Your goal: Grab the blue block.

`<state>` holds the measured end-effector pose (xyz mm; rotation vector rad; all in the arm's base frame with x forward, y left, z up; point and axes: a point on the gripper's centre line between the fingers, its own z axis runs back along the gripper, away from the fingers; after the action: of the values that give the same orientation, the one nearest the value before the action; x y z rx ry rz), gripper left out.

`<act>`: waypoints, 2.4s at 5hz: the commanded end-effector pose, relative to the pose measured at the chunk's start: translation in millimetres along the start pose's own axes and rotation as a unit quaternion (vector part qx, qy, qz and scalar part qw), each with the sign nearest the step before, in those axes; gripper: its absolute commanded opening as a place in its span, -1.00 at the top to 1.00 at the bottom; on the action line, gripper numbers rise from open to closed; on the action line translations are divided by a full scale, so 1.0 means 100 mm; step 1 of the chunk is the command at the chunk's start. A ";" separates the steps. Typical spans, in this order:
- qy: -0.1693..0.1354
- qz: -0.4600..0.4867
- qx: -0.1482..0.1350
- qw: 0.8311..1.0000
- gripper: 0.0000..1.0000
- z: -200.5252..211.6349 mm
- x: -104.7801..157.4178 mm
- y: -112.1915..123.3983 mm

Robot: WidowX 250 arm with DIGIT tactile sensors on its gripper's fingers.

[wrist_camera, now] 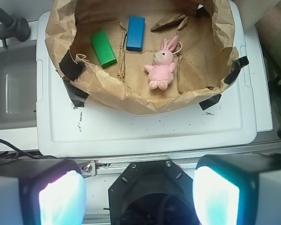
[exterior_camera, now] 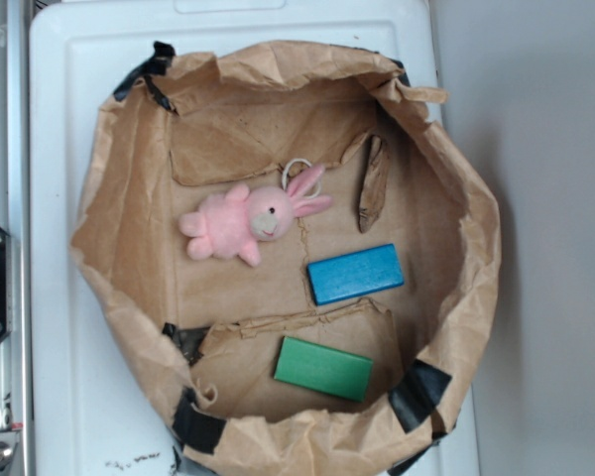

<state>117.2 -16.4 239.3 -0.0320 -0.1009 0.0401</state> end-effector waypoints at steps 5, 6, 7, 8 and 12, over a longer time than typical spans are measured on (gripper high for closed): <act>-0.047 0.051 0.003 0.998 -1.00 -0.21 0.59 -0.28; -0.047 0.051 0.003 0.998 -1.00 -0.21 0.59 -0.28; -0.047 0.051 0.003 0.998 -1.00 -0.21 0.59 -0.28; -0.047 0.051 0.003 0.998 -1.00 -0.21 0.59 -0.28; -0.078 0.133 0.043 0.987 -1.00 -1.44 1.62 0.11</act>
<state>281.3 -10.1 93.2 0.0586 -0.1827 0.2999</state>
